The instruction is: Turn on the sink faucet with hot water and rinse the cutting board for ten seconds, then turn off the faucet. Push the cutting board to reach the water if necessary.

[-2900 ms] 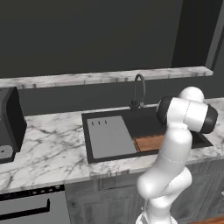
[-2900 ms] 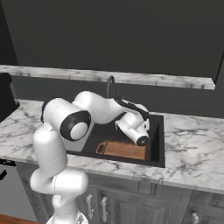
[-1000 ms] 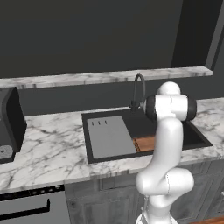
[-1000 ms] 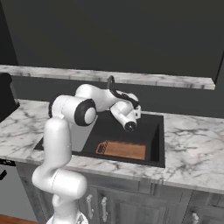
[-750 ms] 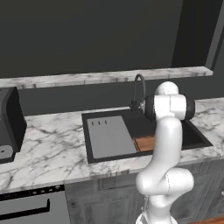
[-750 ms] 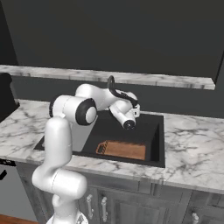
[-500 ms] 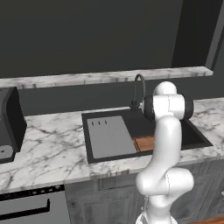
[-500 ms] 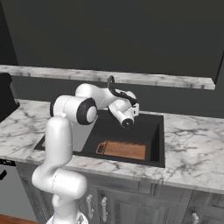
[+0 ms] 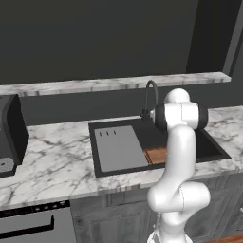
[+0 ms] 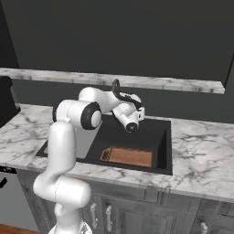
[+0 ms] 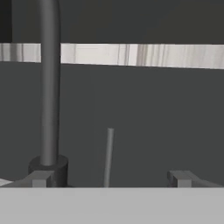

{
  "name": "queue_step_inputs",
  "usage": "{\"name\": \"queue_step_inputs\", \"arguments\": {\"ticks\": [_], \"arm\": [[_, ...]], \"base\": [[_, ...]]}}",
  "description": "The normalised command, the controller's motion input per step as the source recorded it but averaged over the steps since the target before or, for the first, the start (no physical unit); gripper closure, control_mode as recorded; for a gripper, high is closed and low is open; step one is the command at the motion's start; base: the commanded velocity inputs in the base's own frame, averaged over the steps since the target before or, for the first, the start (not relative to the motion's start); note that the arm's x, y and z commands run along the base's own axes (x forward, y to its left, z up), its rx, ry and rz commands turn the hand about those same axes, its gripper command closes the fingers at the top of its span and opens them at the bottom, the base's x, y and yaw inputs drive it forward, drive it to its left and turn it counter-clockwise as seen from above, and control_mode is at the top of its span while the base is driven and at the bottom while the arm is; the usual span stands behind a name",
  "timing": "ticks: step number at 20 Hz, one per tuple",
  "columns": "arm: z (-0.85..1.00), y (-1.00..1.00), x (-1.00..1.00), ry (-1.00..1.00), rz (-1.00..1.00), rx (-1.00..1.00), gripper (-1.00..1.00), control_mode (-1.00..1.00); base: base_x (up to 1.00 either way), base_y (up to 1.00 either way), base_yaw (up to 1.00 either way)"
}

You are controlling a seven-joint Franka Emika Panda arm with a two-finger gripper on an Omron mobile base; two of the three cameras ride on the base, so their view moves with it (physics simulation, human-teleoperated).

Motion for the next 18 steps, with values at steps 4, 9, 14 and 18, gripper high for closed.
{"name": "queue_step_inputs", "arguments": {"ticks": [4, 9, 14, 18], "arm": [[-0.06, 0.0, 0.08, 0.0, 0.0, 0.0, -1.0, -1.0], [-0.03, 0.0, 0.11, 0.0, 0.0, 0.0, -1.0, -1.0], [-0.03, 0.01, 0.17, 0.0, 0.0, 0.0, -1.0, -1.0], [-0.06, 0.01, 0.13, 0.0, 0.0, 0.0, -1.0, -1.0]], "base": [[0.0, 0.0, 0.0], [0.0, 0.0, 0.0], [0.0, 0.0, 0.0], [0.0, 0.0, 0.0]]}}
